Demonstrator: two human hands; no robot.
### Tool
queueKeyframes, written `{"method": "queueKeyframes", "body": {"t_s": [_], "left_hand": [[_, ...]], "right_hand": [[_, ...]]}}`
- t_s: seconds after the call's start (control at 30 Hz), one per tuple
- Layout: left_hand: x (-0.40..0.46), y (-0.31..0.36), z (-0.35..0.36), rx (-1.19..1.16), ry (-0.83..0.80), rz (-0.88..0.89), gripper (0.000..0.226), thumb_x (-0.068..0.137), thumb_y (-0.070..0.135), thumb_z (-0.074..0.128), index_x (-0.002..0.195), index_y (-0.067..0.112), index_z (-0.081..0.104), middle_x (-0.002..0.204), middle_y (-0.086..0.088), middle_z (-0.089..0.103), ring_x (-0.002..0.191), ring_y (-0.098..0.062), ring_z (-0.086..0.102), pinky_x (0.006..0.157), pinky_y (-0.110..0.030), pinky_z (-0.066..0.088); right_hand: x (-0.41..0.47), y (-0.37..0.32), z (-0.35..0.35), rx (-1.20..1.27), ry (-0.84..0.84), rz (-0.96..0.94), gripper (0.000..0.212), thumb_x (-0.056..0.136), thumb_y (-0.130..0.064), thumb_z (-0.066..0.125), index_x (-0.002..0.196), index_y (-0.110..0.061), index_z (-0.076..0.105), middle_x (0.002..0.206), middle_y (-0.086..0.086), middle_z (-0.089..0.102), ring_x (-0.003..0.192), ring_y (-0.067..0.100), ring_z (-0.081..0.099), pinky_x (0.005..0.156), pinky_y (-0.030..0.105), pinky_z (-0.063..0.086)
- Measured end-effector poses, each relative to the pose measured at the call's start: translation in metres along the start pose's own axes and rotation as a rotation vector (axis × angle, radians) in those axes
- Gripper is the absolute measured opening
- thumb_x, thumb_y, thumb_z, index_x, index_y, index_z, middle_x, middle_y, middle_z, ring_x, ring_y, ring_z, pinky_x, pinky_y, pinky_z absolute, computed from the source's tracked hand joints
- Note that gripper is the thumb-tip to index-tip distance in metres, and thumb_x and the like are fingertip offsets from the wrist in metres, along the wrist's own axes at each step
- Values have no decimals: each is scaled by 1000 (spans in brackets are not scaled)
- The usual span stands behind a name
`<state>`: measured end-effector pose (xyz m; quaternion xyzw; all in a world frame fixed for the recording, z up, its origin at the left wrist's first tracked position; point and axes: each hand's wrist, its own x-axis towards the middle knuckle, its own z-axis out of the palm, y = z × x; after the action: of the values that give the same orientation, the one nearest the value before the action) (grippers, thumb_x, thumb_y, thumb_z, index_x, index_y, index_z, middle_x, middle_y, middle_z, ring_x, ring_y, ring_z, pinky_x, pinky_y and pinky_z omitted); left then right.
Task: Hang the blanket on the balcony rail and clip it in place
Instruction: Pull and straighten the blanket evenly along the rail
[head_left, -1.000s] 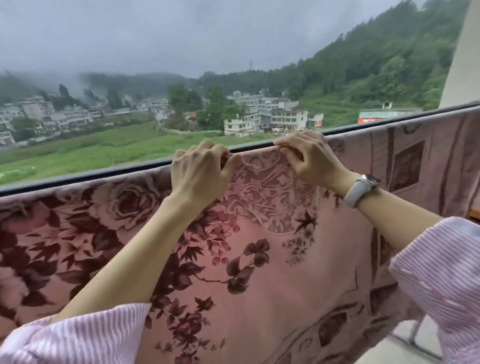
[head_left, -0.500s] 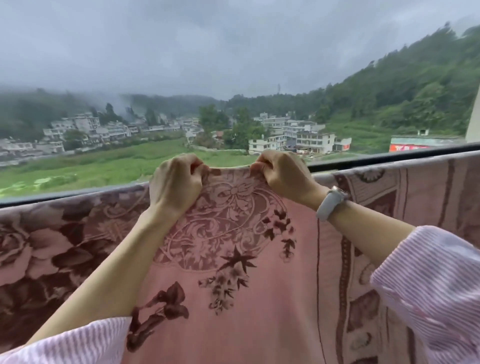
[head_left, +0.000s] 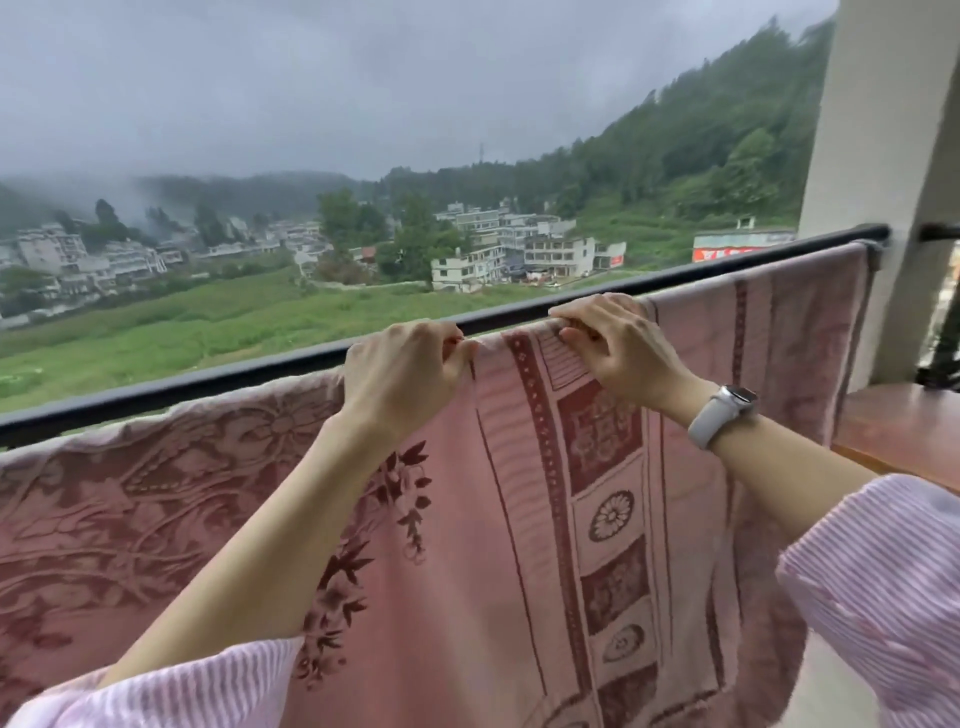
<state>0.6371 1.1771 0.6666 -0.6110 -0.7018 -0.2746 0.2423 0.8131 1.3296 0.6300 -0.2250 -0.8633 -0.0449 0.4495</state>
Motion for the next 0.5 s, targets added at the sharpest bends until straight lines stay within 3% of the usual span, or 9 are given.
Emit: {"method": "queueKeyframes", "body": {"t_s": [0.1,0.27,0.37,0.5], "left_hand": [[10,10,11,-58,122,-7,24,89,35,54,90,18,70,79,-8,71,64,-23,53,57,-27,32],[22,36,33,-61,215,-30,25,89,27,54,79,10,69,68,-8,68,55,-20,48,53,-24,30],[35,62,50,-63,252,-54,27,91,30,50,81,10,65,75,-7,68,58,-21,50,51,-24,28],[58,115,86,-19,180,51,37,92,41,41,97,12,63,96,-7,67,77,-28,60,63,-32,36]], "right_hand": [[1,20,-8,-21,27,16,22,84,-20,62,105,-14,64,98,4,68,92,22,59,89,43,43],[16,28,-20,348,27,114,15,78,-4,67,93,-2,70,87,7,71,80,15,67,77,32,56],[20,51,-25,306,99,95,11,81,-3,64,89,-1,71,85,10,73,76,18,68,73,34,57],[9,115,-46,277,179,168,14,86,-13,59,91,-7,71,87,7,73,80,21,66,74,37,54]]}}
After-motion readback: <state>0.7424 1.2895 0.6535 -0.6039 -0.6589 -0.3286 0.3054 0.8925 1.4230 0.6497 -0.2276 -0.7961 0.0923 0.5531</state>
